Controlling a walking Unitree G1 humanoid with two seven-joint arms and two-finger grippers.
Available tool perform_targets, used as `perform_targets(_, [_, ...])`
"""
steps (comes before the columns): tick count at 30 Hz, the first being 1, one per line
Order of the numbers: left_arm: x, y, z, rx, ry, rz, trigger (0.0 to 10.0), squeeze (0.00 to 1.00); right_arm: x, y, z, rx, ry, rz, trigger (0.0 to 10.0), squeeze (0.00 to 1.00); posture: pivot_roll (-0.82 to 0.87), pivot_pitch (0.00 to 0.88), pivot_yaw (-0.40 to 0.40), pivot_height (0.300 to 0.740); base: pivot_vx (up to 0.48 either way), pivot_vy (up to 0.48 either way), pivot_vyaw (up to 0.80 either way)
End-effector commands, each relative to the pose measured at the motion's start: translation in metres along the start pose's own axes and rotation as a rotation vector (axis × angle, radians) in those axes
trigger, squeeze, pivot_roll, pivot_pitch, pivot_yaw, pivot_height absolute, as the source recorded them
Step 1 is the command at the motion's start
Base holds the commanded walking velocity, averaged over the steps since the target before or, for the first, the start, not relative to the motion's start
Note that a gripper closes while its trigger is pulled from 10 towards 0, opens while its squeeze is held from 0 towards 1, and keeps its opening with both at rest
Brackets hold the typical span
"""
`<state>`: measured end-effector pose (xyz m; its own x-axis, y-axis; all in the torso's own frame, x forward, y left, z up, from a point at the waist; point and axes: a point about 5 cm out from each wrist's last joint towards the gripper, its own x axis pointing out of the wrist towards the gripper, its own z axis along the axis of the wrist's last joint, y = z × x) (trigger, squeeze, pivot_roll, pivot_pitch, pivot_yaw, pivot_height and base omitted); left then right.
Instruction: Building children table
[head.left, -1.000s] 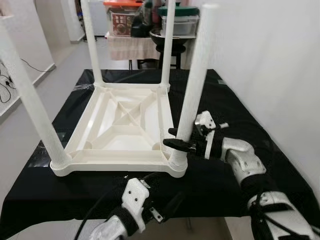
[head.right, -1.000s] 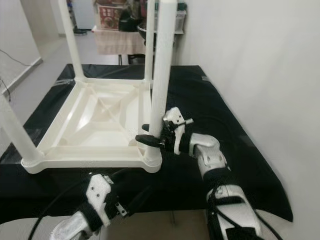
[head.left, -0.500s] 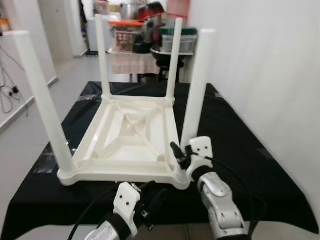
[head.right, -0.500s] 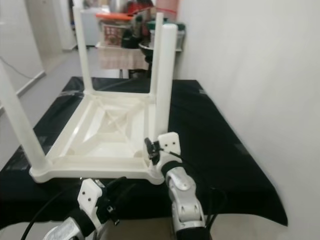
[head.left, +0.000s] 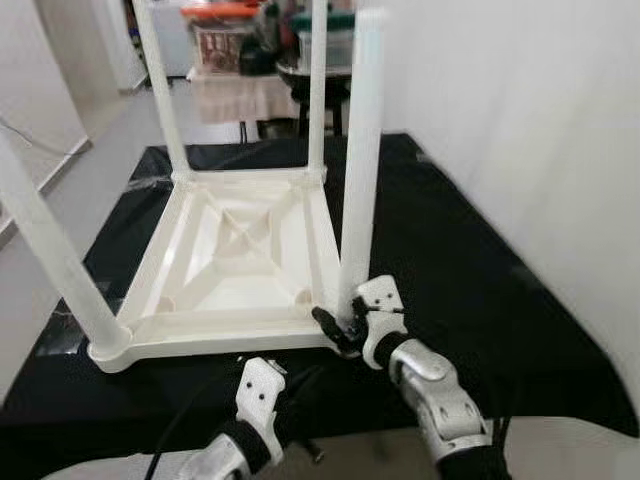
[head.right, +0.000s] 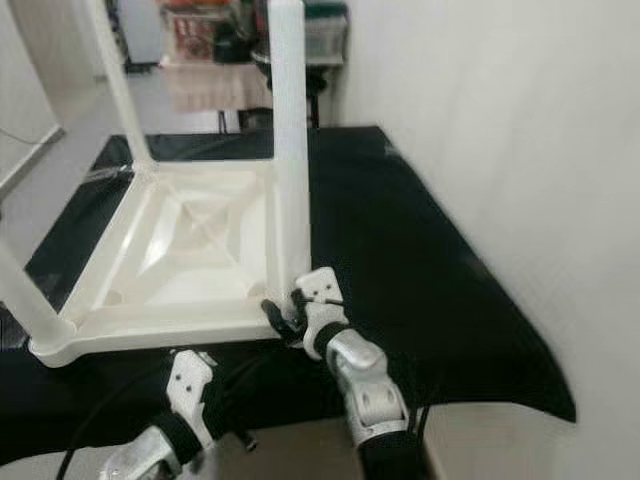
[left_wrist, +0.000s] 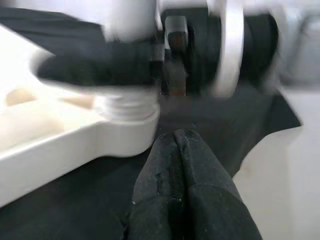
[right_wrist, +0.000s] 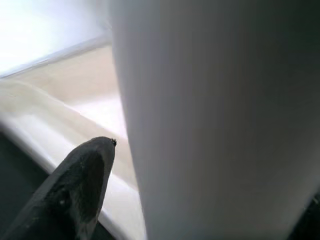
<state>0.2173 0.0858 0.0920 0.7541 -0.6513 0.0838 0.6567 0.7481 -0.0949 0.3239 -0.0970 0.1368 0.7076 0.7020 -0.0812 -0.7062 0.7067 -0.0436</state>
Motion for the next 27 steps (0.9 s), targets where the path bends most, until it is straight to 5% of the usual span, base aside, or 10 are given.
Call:
perform_targets(1, [-0.002,-0.001,-0.008,-0.043,0.029,-0.011,0.0,0.0,0.004,0.0,0.012,-0.039,-0.056,0.097,10.0,0.0,0.03,0.0,-0.06,0.74,0.0,0.0,0.0])
perform_targets(8, [0.003,-0.001,-0.014,-0.074,0.049,-0.055,0.0,0.0,0.012,-0.013,0.019,-0.06,-0.024,0.293,10.0,0.0,0.02,0.0,-0.05,0.74,0.0,0.0,0.0])
perform_targets(9, [0.003,-0.001,-0.014,-0.077,0.05,-0.052,0.0,0.0,0.012,-0.012,0.017,-0.058,-0.015,0.312,6.5,0.0,0.03,0.0,-0.053,0.74,0.0,0.0,0.0])
perform_targets(10, [0.004,-0.001,-0.015,-0.08,0.051,-0.05,0.0,0.0,0.013,-0.011,0.015,-0.059,-0.009,0.321,6.5,0.0,0.03,0.0,-0.053,0.74,0.0,0.0,0.0])
perform_targets(11, [0.004,-0.001,-0.016,-0.086,0.058,-0.052,0.0,0.0,0.013,-0.01,0.013,-0.049,-0.007,0.326,0.0,0.0,0.03,0.0,-0.054,0.74,0.0,0.0,0.0])
perform_targets(13, [0.005,-0.002,-0.018,-0.096,0.068,-0.058,0.0,0.0,0.013,-0.009,0.01,-0.025,-0.018,0.328,0.0,0.0,0.03,0.0,-0.063,0.74,0.0,0.0,0.0])
perform_targets(14, [0.007,-0.001,-0.018,-0.102,0.071,-0.055,9.8,0.0,0.015,-0.006,0.009,-0.002,-0.036,0.31,0.0,0.0,0.03,0.0,-0.065,0.74,0.0,0.0,0.0])
perform_targets(27, [0.014,0.005,-0.024,-0.117,0.097,-0.061,10.0,0.0,0.004,-0.004,-0.001,0.073,-0.142,0.177,0.0,0.0,-0.02,0.0,-0.034,0.74,0.0,0.0,0.0])
